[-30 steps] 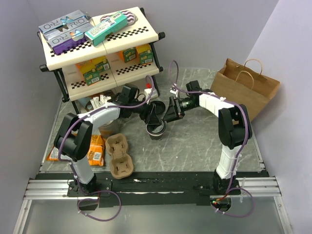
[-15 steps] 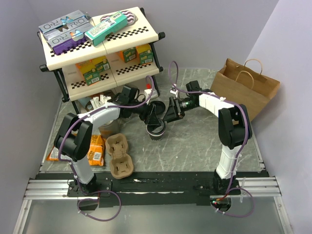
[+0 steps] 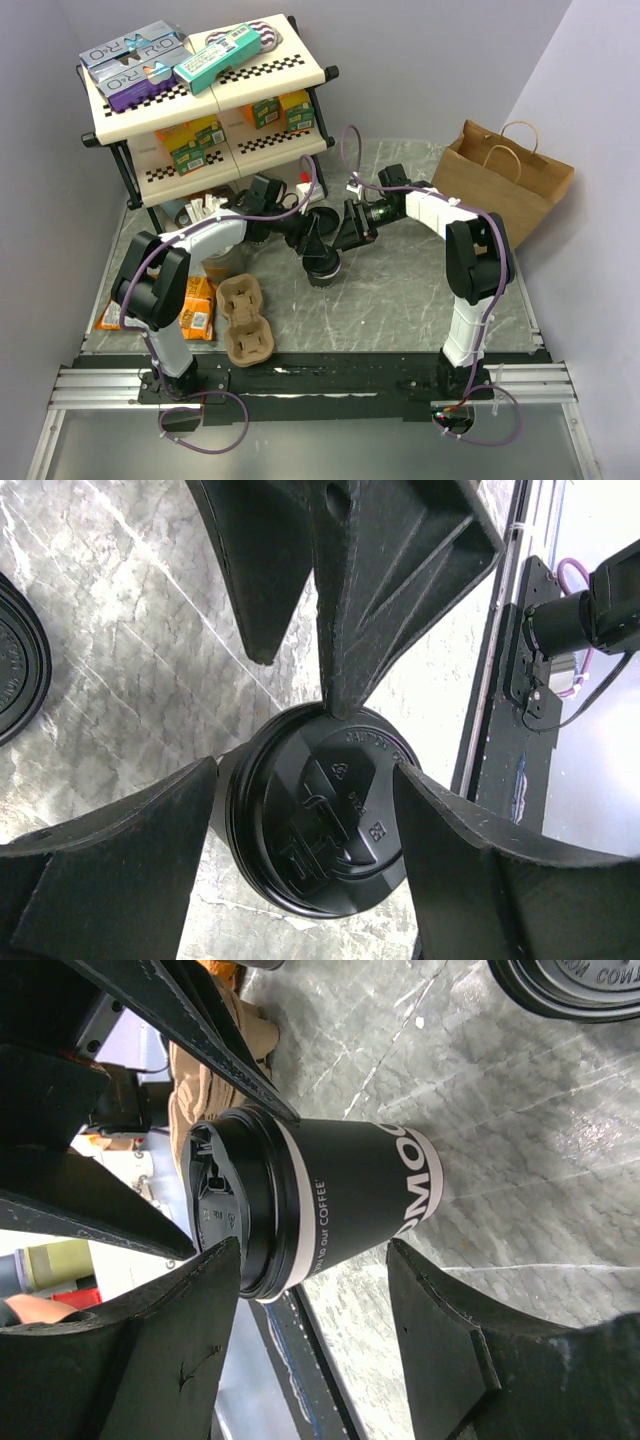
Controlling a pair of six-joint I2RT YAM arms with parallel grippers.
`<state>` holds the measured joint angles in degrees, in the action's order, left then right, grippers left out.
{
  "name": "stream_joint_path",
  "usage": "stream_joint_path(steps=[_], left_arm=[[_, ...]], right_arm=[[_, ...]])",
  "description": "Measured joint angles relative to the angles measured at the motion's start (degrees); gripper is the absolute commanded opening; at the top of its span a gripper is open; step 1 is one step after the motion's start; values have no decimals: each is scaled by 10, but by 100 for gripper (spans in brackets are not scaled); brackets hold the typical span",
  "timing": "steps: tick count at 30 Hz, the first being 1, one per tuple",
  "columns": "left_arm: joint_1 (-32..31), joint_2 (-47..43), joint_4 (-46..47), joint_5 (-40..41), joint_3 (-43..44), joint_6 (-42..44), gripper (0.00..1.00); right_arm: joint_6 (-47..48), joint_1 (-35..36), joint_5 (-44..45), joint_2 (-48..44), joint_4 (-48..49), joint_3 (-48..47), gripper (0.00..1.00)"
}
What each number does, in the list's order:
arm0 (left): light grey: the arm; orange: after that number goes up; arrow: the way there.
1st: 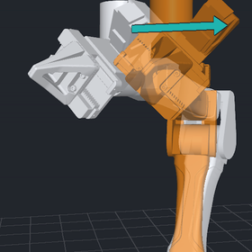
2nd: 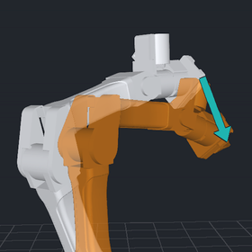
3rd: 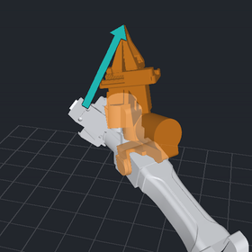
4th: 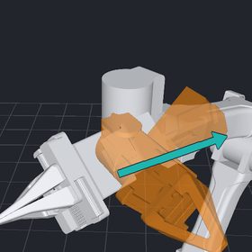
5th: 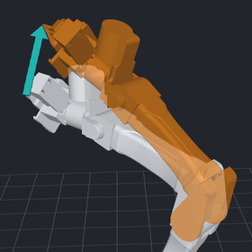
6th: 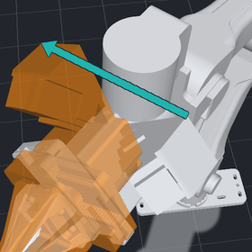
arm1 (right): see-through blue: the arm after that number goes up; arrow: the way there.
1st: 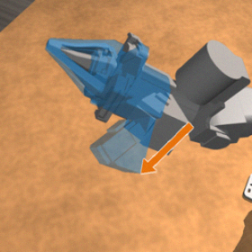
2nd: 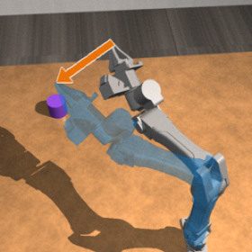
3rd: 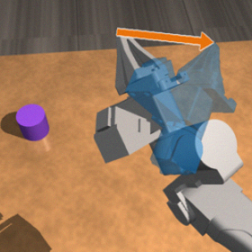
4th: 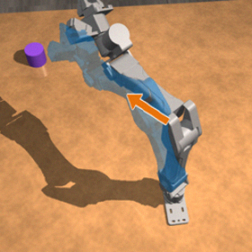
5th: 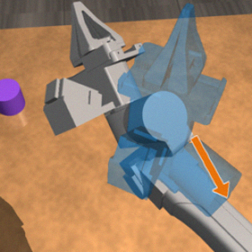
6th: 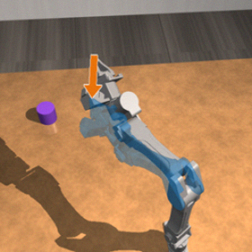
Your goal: Pack the takeout coffee
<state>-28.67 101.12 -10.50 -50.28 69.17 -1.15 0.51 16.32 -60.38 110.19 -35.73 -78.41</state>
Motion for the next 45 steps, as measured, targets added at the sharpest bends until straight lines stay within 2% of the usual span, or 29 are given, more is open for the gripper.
stream_joint_path(steps=[8,16,19,32,45], left_arm=[[0,0,-12,-1,0,0,76],[0,0,-10,-9,0,0,77],[1,0,-10,-2,3,-2,77],[17,-47,-49,66,11,0,76],[16,-46,-62,49,-5,-4,73]], right_arm=[[5,1,4,0,-3,-3,69],[7,1,15,-2,-8,-3,83],[6,1,31,-11,-14,-3,86],[-14,27,64,-37,-31,-3,87],[-22,46,76,-38,-40,12,85]])
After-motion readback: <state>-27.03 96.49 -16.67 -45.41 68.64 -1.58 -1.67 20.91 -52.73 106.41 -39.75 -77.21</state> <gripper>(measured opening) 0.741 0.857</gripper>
